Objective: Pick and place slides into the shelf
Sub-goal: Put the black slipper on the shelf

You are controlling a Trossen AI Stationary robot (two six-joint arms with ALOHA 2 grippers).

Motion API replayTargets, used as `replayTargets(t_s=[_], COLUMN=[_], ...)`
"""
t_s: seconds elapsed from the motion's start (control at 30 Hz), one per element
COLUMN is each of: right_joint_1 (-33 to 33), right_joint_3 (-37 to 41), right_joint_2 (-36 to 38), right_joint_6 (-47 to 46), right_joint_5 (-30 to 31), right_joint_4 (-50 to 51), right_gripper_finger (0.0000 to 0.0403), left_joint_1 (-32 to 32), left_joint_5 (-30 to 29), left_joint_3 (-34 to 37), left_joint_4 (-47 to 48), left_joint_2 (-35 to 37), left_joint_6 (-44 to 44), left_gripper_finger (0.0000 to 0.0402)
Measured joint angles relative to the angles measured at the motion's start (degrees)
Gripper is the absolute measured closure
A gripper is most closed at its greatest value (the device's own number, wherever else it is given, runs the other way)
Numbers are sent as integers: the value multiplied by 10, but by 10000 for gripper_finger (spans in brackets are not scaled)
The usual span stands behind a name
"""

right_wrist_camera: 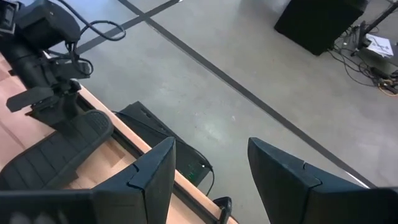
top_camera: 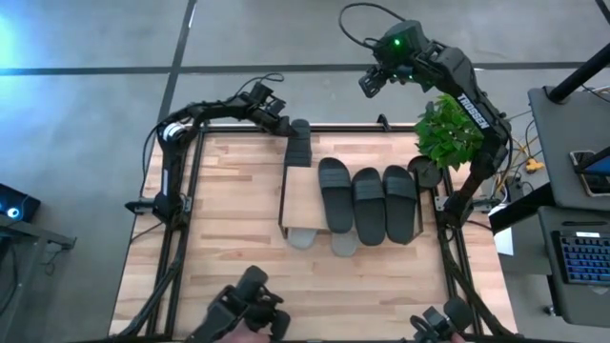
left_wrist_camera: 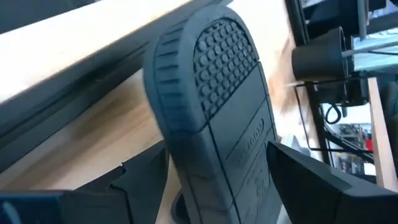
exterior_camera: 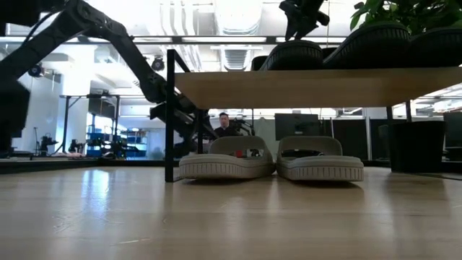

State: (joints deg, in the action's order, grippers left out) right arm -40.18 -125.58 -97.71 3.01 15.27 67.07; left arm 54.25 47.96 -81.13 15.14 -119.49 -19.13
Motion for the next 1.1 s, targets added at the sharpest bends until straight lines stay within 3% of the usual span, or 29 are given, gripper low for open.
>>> replayTargets(t_s=[0.17, 0.53, 0.8, 1.1], right_joint_1=[0, 0, 0, 0], right_joint_3=[0, 0, 0, 0], right_joint_2=[0, 0, 0, 0], right_joint_6=[0, 0, 0, 0], right_joint_5=[0, 0, -1, -2], right_joint_4=[0, 0, 14, 47], right_gripper_finger=[209, 209, 209, 209], left_joint_1=[-7, -12, -12, 14], left_joint_5=[1, 10, -18, -98], left_joint_3=[-2, -1, -1, 0], left_joint_4=[-4, -31, -36, -11], left_joint_2=[-2, -1, 17, 134], left_joint_6=[22, 32, 63, 139], left_gripper_finger=[180, 342, 346, 355])
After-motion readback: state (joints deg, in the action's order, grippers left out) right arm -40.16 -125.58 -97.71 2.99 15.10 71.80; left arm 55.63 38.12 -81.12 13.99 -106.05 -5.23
